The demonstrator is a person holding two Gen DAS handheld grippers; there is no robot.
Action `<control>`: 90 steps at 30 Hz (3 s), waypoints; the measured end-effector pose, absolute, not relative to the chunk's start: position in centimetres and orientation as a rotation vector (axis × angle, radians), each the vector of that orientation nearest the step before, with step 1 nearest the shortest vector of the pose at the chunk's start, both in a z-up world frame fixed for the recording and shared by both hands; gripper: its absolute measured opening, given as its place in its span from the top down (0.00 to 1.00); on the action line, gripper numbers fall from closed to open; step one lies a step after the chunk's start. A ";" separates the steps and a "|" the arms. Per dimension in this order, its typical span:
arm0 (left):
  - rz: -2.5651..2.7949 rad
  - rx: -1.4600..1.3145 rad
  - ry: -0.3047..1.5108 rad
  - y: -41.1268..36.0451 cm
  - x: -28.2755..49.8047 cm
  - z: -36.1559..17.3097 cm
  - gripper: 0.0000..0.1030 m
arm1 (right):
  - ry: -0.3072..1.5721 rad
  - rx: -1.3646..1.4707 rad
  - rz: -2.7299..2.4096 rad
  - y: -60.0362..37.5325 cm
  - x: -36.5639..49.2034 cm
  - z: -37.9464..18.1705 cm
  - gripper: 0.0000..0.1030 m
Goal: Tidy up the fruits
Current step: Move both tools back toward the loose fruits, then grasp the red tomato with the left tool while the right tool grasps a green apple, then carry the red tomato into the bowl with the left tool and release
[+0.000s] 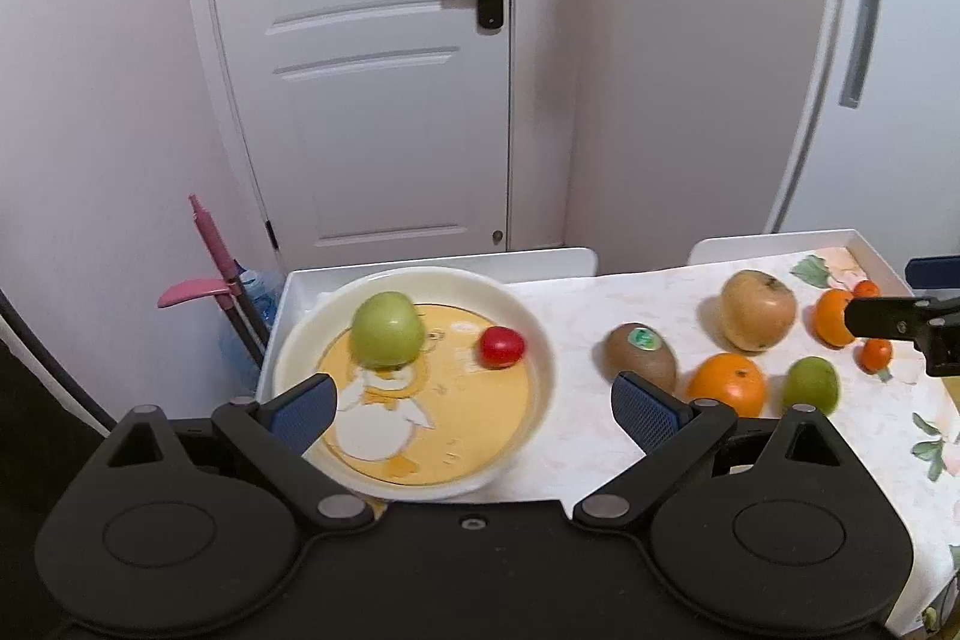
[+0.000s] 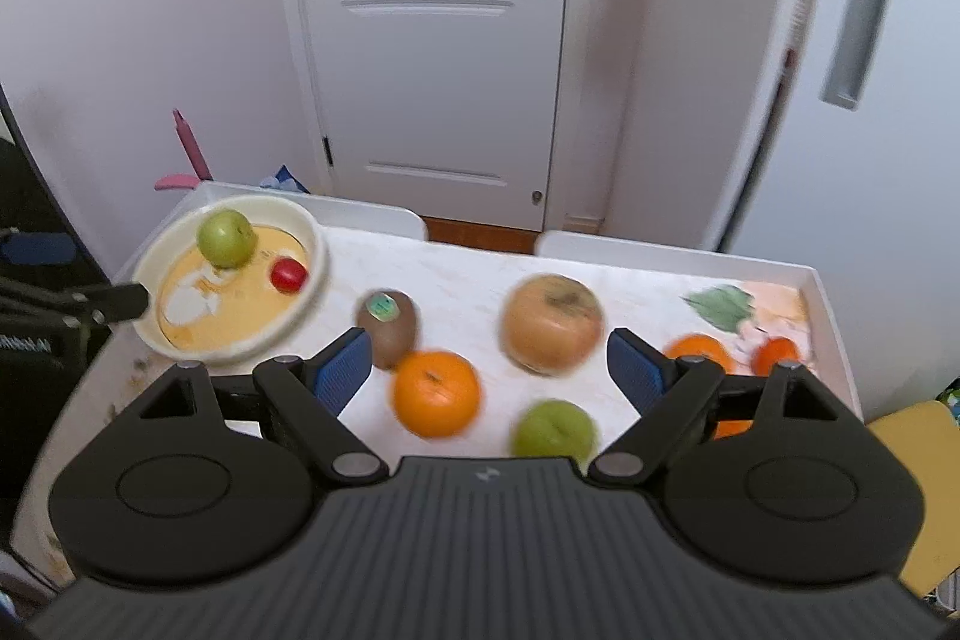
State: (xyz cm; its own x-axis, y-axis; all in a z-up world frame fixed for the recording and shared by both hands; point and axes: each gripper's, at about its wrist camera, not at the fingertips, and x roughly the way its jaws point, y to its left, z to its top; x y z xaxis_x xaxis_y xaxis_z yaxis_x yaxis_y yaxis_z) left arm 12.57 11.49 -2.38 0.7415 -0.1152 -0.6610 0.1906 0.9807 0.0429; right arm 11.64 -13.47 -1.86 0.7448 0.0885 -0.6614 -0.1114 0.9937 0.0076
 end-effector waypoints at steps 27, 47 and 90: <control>-0.060 0.090 0.759 -3.4 6.5 -12.1 0.19 | 0.742 -0.081 0.399 -22.8 12.7 -11.9 0.04; -0.048 0.085 0.759 -5.4 7.3 -15.4 0.64 | 0.737 -0.097 0.466 -21.9 14.1 -14.8 0.08; 0.022 0.051 0.670 2.4 5.3 -6.7 0.64 | 0.706 -0.088 0.515 -14.1 10.9 -7.6 0.33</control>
